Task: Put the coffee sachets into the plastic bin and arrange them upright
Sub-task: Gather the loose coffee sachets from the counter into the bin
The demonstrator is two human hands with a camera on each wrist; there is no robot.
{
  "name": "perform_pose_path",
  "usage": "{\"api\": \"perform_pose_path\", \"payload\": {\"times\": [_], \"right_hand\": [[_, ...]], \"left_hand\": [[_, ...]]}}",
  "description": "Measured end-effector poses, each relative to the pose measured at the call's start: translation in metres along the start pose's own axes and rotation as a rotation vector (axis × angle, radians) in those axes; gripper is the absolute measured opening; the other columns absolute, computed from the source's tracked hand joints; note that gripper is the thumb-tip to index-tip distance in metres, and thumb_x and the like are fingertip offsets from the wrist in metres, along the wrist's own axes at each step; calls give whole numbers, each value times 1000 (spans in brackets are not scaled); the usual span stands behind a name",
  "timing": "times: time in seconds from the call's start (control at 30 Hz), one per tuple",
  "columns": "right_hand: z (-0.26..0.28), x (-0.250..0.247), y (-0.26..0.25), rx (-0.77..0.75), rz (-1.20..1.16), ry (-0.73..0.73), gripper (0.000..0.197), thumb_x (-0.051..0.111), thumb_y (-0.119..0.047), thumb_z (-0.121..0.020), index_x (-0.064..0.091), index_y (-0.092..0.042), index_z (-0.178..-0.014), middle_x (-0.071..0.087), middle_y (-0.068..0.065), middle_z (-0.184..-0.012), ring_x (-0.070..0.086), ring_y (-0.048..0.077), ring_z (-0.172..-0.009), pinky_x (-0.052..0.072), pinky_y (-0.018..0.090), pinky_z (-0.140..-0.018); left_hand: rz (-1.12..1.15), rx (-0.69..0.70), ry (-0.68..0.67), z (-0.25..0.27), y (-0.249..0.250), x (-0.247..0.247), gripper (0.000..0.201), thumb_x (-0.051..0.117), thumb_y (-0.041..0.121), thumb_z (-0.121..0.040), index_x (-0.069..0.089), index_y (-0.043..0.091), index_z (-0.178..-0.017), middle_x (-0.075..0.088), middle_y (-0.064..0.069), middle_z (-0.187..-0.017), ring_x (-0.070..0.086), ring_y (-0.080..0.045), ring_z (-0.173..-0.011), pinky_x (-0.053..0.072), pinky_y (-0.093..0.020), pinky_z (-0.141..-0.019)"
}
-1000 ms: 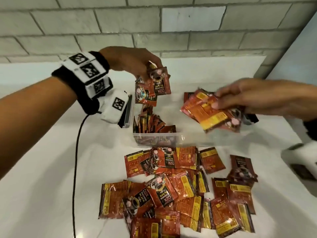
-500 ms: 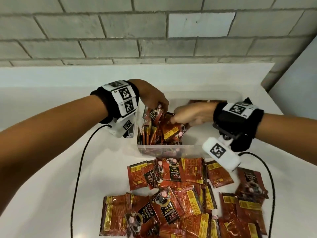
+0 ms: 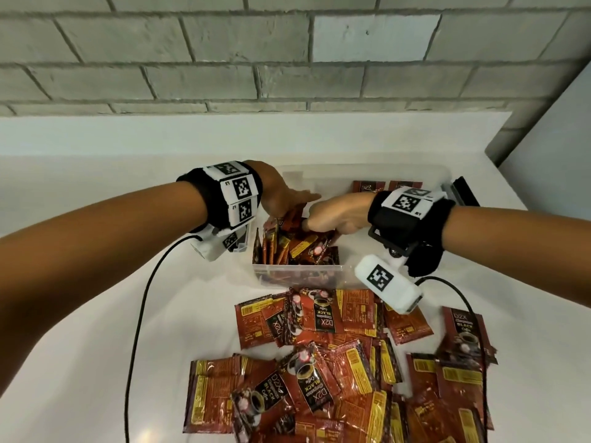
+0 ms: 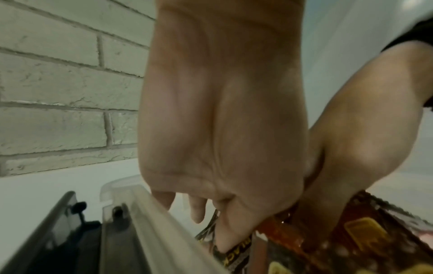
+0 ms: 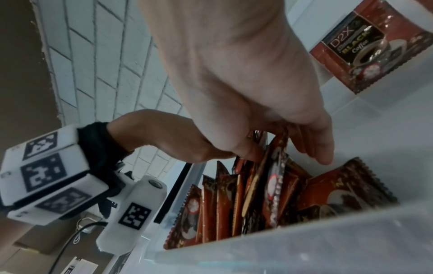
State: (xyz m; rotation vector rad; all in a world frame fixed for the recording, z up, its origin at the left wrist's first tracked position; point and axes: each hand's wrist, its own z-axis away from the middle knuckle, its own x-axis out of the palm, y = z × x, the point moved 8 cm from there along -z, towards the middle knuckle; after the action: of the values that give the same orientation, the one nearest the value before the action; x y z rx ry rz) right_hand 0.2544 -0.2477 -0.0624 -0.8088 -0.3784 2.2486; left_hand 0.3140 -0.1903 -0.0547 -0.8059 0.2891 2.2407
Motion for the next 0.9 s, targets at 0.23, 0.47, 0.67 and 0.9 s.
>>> {"api": "perform_pose_path", "payload": {"times": [0.23,0.47,0.67,0.9], "right_hand": [[5,-12,-3,-57,47,9,43,37,-20,-103,31,-5,-143,32,13,-151,36,29,-135,34,38,-110],[66,-60,7,-269,79,103,47,42,-31,-100,35,-11,-142,43,1,-141,48,15,-121,41,21,-94],[141,-40,82,-348,144,128,23,50,-37,-92,65,-21,-100,69,-6,-94,66,7,-87,53,22,-77],[119,-7,220,86,381,347,59,49,-57,-86,39,-23,-132,45,5,-135,39,22,-119,40,34,-90]], "left_hand": [[-10,60,-15,18,4,-12,83,46,16,-98,-19,40,-145,-11,7,-158,-3,-23,-146,6,-49,-117],[107,155,380,90,13,-48,44,38,19,-101,34,39,-140,34,11,-149,35,-13,-135,27,-33,-111],[265,372,293,155,51,20,15,45,47,-91,55,45,-102,60,27,-99,55,13,-94,46,-14,-78],[239,-56,58,107,52,147,70,30,69,-85,42,17,-130,42,-6,-133,41,-20,-119,38,-35,-100]]}}
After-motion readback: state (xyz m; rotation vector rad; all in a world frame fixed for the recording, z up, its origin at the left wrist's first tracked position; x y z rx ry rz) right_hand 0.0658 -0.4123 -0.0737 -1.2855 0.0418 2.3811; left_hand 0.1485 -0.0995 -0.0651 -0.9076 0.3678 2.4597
